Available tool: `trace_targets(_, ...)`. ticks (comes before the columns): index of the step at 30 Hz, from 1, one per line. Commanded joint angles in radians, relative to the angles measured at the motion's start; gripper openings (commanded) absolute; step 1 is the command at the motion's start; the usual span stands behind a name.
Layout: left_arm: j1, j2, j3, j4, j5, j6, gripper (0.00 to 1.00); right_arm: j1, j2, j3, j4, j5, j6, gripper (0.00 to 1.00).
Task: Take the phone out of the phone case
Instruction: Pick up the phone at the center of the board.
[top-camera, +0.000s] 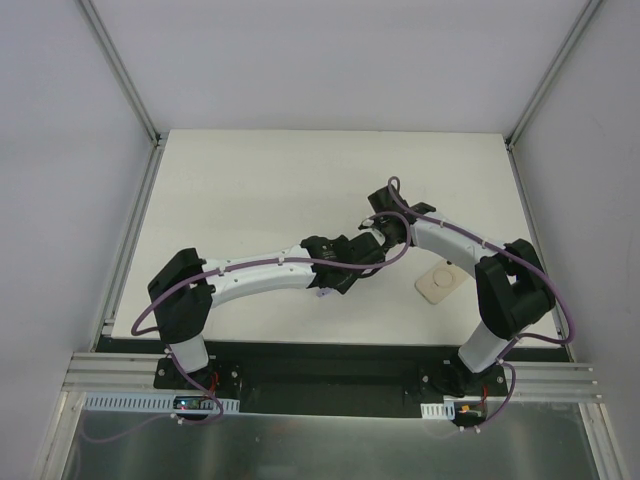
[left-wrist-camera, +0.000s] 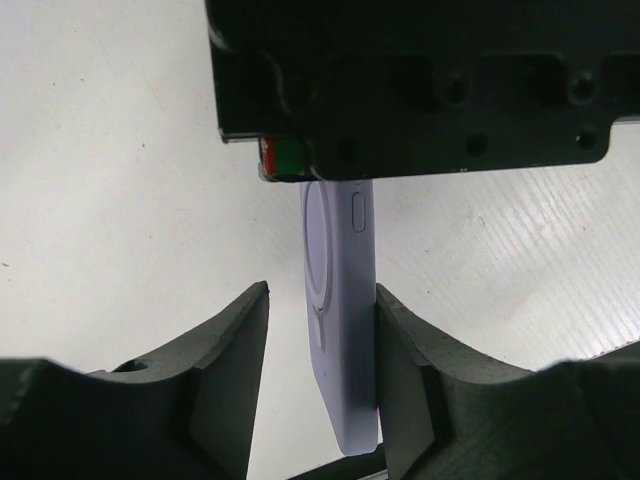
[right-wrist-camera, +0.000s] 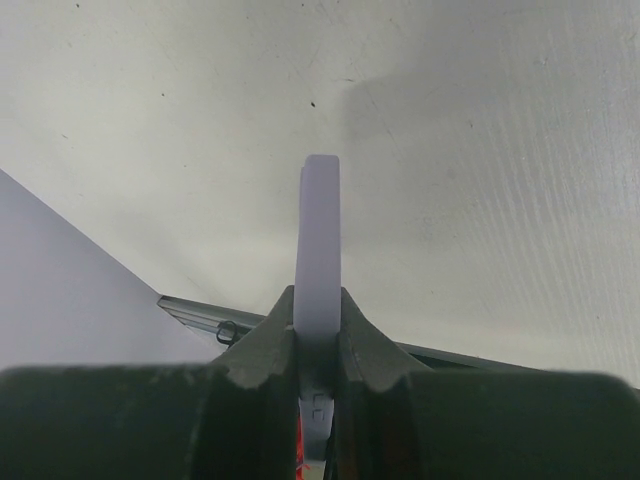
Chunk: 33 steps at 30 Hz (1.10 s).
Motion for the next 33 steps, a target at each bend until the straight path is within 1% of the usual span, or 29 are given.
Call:
trace_targets(1,-0.021,0.005,0.022,-0.037,-0.027,0.056,0.41,-0.013,-0.009,0.051,-0.02,-0.058,0.01,0.01)
trace_targets(3,-0.028,-0.002,0.017,-0.035,-0.033,0.06,0.4,-0.016,-0.009,0.048,-0.02,-0.061,0.006,0.01)
trace_targets(5,-0.03,-0.006,0.019,-0.035,-0.039,0.06,0.32,-0.021,-0.012,0.047,-0.02,-0.063,0.004,0.01)
trace_targets(6,-0.031,-0.006,0.02,-0.037,-0.04,0.062,0.22,-0.021,-0.013,0.048,-0.02,-0.061,0.004,0.01)
trace_targets(8,-0.035,-0.006,0.022,-0.037,-0.048,0.066,0.1,-0.022,-0.013,0.047,-0.02,-0.063,0.004,0.01)
trace_targets(9,-0.035,-0.007,0.02,-0.038,-0.054,0.066,0.0,-0.024,-0.013,0.047,-0.02,-0.063,0.003,0.01)
trace_targets(12,-0.035,-0.025,0.011,-0.046,-0.077,0.065,0.0,-0.03,-0.01,0.054,-0.027,-0.067,-0.016,0.02)
trace_targets(15,-0.035,-0.065,-0.007,-0.043,-0.103,0.062,0.0,-0.031,-0.022,0.054,-0.026,-0.057,-0.046,0.18)
trace_targets(16,-0.033,-0.078,-0.012,-0.043,-0.111,0.063,0.0,-0.031,-0.036,0.056,-0.024,-0.044,-0.057,0.35)
trace_targets(17,-0.033,-0.096,-0.015,-0.043,-0.114,0.068,0.0,-0.033,-0.042,0.061,-0.023,-0.038,-0.069,0.47)
trace_targets(18,-0.035,-0.107,-0.02,-0.043,-0.116,0.071,0.0,-0.033,-0.061,0.062,-0.021,-0.031,-0.091,0.57)
trace_targets(19,-0.033,-0.116,-0.023,-0.041,-0.116,0.076,0.0,-0.033,-0.073,0.062,-0.023,-0.015,-0.098,0.7)
trace_targets(22,-0.027,-0.148,-0.032,-0.043,-0.103,0.086,0.0,-0.042,-0.125,0.064,-0.018,0.017,-0.14,0.83)
trace_targets(24,-0.01,-0.171,-0.039,-0.043,-0.086,0.086,0.0,-0.054,-0.168,0.065,-0.015,0.029,-0.164,0.86)
trace_targets(31,0.077,-0.229,-0.055,-0.026,0.051,0.054,0.0,-0.091,-0.26,0.059,-0.026,0.057,-0.23,0.87)
trace_targets(32,0.094,-0.252,-0.058,-0.018,0.077,0.05,0.0,-0.097,-0.268,0.059,-0.03,0.06,-0.247,0.86)
trace_targets(33,0.114,-0.268,-0.07,-0.009,0.155,0.042,0.0,-0.108,-0.286,0.054,-0.03,0.063,-0.261,0.86)
